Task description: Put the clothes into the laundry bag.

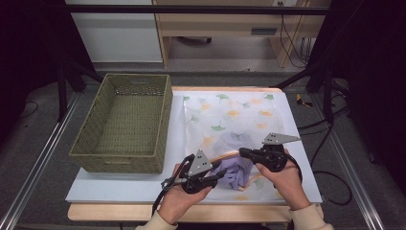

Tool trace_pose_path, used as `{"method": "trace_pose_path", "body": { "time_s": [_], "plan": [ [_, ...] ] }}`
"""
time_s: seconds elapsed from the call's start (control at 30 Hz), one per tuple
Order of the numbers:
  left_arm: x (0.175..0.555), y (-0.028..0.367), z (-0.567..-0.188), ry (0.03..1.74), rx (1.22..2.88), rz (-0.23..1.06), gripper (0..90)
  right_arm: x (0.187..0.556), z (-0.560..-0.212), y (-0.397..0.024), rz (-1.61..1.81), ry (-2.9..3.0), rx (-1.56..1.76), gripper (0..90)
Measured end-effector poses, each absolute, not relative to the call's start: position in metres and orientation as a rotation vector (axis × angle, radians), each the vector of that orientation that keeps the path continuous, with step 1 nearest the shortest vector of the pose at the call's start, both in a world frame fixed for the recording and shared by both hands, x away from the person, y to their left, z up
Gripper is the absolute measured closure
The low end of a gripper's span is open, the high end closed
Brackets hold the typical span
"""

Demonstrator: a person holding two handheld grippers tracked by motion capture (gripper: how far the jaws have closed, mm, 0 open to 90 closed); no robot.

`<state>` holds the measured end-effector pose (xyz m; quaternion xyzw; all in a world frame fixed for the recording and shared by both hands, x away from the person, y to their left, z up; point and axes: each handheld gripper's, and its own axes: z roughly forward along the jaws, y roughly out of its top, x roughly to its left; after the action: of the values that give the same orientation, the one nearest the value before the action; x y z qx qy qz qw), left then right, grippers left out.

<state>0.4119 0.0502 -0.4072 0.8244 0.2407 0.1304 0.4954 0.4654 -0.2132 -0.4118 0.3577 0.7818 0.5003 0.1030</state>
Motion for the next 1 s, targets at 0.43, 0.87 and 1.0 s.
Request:
{"method": "trace_pose_path", "body": {
  "time_s": [0.43, 0.87, 1.0],
  "plan": [
    [0.407, 0.037, -0.424, 0.567, 2.108, 0.214, 89.6, 0.464, -0.413, -0.21, 1.461, 2.315, 1.051, 88.6],
    [0.419, 0.014, -0.453, 0.607, 2.213, 0.186, 89.7, 0.464, -0.416, -0.207, 1.45, 2.329, 1.046, 88.6],
    [0.429, 0.006, -0.459, 0.615, 2.246, 0.205, 89.7, 0.464, -0.416, -0.206, 1.448, 2.331, 1.045, 88.6]
  ]
}}
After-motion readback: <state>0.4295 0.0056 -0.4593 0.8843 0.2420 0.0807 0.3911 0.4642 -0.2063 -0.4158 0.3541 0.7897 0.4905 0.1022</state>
